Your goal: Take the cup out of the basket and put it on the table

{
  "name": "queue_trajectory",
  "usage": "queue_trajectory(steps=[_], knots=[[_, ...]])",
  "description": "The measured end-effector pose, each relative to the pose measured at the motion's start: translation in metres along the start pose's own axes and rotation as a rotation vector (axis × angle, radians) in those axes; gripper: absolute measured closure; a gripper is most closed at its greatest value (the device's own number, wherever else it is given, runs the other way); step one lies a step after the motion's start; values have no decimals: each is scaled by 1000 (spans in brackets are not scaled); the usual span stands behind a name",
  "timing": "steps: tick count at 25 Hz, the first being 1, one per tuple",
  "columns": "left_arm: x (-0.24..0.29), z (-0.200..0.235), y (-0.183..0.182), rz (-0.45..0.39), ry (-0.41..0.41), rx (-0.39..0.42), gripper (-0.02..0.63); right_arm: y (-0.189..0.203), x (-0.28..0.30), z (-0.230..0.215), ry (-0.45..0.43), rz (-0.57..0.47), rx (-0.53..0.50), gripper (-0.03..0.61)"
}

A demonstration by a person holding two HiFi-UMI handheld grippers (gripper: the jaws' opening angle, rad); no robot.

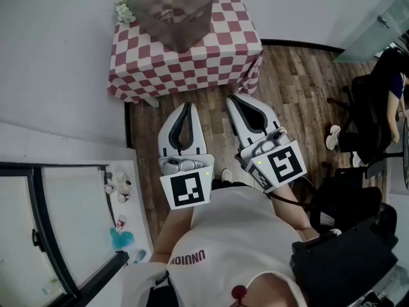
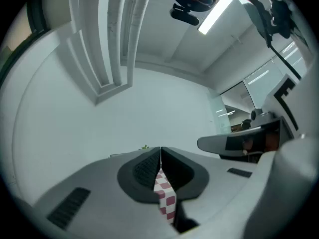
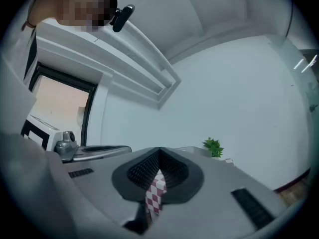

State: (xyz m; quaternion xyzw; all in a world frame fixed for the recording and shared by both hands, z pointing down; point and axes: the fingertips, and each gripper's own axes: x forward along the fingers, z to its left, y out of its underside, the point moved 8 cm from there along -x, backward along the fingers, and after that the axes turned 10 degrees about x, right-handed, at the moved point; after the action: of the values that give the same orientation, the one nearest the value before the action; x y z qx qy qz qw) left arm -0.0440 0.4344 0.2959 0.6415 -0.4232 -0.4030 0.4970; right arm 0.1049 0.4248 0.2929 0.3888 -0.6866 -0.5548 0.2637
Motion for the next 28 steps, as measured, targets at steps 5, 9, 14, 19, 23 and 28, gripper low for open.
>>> queue_trajectory(steps=[5, 9, 14, 19, 23, 28], knots=[[6, 0, 2, 0, 1, -1, 597, 0, 3, -5, 7, -1, 3, 561], [7, 3, 4, 4, -2, -6, 597, 2, 6, -5, 10, 0, 5, 561], [7, 7, 5, 11, -8, -7, 597, 3, 9, -5, 3, -5, 15, 561], [5, 24, 7, 28, -29, -8, 597, 6, 18, -5, 10, -6, 28, 560], [5, 40, 10, 36, -33, -12, 597, 6, 30, -3, 12, -20, 35, 560], [18, 51, 18, 51, -7, -20, 597, 5, 45, -2, 33, -33, 9, 560]])
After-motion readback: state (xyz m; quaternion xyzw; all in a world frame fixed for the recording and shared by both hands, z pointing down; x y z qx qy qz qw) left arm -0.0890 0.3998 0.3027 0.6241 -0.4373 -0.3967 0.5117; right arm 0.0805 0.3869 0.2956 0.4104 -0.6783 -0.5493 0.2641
